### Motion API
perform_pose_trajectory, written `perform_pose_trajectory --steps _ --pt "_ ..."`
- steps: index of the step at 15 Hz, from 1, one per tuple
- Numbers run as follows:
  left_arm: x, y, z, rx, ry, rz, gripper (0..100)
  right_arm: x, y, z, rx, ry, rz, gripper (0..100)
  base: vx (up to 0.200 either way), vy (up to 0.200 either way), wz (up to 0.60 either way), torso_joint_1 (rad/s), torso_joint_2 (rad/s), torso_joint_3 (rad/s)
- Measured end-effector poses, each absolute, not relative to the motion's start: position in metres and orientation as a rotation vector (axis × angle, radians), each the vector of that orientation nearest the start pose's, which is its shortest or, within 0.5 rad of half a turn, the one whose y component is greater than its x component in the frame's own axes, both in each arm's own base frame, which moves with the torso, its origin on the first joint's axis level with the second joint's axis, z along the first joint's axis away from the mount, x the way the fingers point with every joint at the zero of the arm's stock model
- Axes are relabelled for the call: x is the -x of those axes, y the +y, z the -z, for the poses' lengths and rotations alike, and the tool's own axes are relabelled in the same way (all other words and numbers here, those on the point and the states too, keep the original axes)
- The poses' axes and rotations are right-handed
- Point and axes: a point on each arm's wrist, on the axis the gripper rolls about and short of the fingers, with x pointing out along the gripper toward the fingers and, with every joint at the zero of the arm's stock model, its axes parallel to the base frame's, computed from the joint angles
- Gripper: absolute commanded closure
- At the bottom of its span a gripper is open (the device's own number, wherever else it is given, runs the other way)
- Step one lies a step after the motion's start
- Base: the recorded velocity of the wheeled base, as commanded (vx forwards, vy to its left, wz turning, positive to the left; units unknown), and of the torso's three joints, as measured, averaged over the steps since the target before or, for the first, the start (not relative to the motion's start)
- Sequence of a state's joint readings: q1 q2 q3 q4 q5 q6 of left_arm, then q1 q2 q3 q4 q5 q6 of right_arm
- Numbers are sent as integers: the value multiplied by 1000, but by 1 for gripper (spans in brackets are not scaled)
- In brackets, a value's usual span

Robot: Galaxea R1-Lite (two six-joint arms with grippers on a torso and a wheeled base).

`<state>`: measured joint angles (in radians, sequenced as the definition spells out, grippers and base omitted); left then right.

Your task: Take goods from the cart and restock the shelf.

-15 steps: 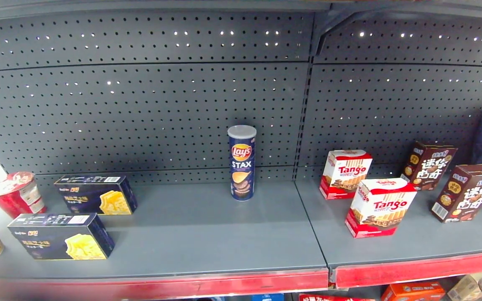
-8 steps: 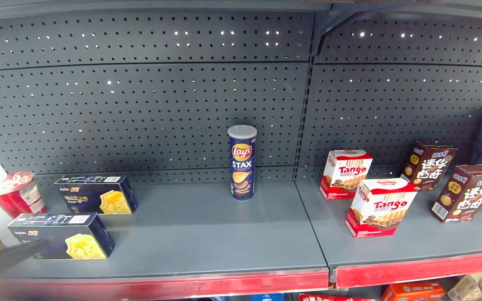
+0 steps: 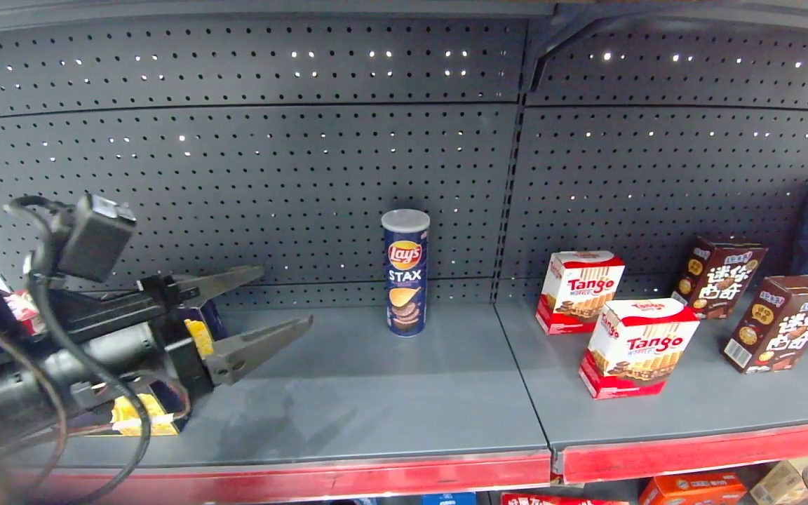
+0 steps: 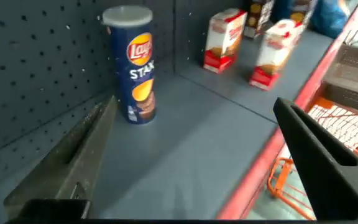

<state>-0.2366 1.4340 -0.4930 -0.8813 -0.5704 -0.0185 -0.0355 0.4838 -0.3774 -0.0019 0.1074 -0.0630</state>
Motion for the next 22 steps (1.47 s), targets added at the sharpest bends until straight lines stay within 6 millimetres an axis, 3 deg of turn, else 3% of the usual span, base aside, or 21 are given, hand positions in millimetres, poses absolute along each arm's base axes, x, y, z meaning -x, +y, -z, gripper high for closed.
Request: perform_pose_trajectory --steps 3,11,16,22 --pt "-264 -69 -189 31 67 842 0 -18 2 -184 54 104 -76 100 0 0 0 0 0 0" --pt "-374 -78 -169 16 28 1032 0 -17 2 -183 55 102 -80 100 0 0 0 0 0 0" --pt "-414 -85 -140 25 45 1142 0 -18 2 -183 54 108 -77 100 0 0 0 0 0 0" --pt "-435 -88 -113 45 81 1173 0 -17 2 -181 53 110 -67 100 0 0 0 0 0 0"
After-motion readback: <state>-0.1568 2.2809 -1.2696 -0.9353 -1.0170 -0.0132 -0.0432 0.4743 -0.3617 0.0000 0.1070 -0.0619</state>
